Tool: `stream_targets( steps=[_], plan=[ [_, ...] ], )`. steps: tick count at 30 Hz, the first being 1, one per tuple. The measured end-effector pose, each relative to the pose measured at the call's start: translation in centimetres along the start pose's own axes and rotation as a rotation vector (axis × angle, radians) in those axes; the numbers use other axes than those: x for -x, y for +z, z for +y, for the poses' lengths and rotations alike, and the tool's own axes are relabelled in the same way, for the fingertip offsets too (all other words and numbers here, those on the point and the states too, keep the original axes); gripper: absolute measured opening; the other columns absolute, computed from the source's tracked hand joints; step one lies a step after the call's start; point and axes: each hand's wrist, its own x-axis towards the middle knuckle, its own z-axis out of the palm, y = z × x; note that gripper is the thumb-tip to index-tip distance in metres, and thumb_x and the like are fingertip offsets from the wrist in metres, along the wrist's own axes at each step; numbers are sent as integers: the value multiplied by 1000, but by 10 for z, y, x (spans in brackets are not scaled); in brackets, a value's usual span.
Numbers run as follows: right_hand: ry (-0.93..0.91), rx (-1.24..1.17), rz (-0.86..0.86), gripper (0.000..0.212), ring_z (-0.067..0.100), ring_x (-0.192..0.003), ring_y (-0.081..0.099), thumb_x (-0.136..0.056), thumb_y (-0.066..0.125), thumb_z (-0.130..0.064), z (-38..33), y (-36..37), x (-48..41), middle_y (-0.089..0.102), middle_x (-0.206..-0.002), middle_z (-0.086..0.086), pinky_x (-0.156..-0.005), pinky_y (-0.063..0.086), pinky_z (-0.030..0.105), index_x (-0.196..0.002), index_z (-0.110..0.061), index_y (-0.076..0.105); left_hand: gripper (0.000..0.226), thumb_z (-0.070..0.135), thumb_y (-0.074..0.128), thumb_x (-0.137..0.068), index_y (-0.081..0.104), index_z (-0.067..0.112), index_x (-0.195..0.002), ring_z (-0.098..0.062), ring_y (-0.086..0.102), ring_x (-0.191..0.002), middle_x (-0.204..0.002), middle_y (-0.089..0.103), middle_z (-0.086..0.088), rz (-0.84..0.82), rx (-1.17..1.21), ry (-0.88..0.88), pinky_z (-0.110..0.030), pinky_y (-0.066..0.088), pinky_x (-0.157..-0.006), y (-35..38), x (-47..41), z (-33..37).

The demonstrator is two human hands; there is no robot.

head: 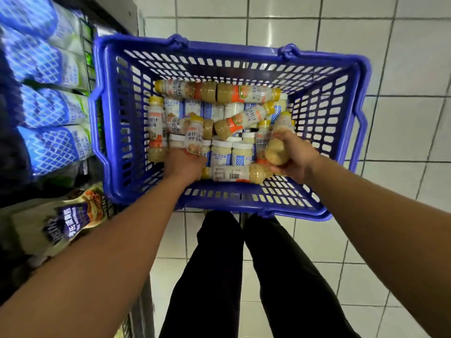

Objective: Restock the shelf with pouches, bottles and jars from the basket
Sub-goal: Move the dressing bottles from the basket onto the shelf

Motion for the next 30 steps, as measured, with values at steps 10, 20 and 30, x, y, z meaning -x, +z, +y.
stream_targets(
  steps=[10, 20, 30],
  plan=[
    [-100, -253, -251, 34, 26, -102, 70, -93, 65, -21, 23, -9, 163, 72, -120, 13, -81, 62, 43, -126, -10, 63, 23, 41, 73, -71, 66, 27, -89, -15, 65, -80, -87, 70, 5, -282, 149, 56, -36, 53, -70, -26, 125, 51],
    [-354, -159, -492, 58, 35, -110, 69, -79, 71, -5, -9, -28, 374, 68, -127, 13, -70, 61, 45, -134, -15, 57, 41, 54, 66, -75, 65, 32, -109, -17, 71, -99, -105, 74, 4, -354, 427, 246, -41, 58, -85, -119, 314, 117],
    [-701, -32, -410, 43, 26, -106, 70, -83, 71, -16, -28, -21, 539, 73, -114, 10, -84, 58, 38, -124, -11, 60, 42, 38, 78, -66, 67, 29, -106, -20, 73, -95, -103, 76, -1, -264, 711, 445, -36, 60, -73, -209, 476, 159]
  ],
)
